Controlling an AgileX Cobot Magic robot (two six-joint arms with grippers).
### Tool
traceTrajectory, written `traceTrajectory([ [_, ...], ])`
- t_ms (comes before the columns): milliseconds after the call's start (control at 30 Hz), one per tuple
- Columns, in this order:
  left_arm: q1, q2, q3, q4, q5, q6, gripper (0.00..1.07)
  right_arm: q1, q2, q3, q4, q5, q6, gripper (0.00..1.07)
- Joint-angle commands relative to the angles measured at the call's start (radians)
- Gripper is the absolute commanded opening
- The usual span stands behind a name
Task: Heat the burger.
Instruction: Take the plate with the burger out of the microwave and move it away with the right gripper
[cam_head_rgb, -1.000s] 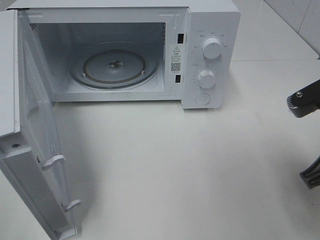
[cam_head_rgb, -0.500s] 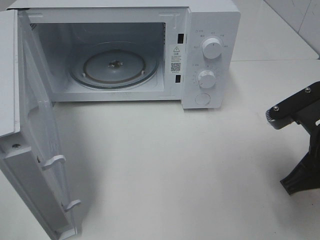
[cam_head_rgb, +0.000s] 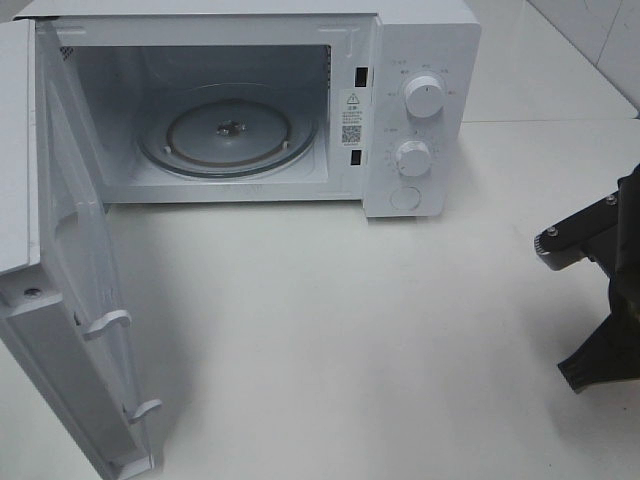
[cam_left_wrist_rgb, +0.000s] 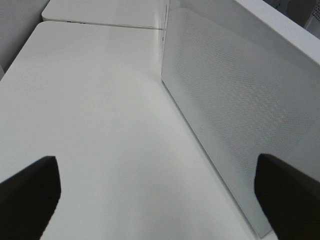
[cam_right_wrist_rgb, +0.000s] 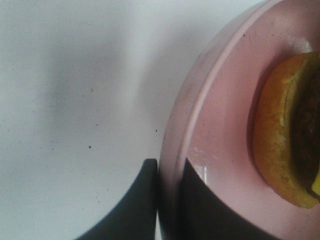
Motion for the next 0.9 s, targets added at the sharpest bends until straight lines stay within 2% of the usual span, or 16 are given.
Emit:
traceTrajectory([
  [33,0.003,-0.022,0.001,-0.004,-0.005,0.0,0.98,-0.008,0.015,0.002,-0.055,0.024,0.018,0.0],
  [467,0.003,-0.022,0.001,-0.004,-0.005,0.0,0.98,-0.008,0.132,0.002,-0.134,-0.059,0.173,0.0],
  [900,0.003,-0.022,0.001,-0.004,-0.005,0.0,0.98,-0.008,0.217,0.002,-0.178,-0.102,0.232,0.0],
])
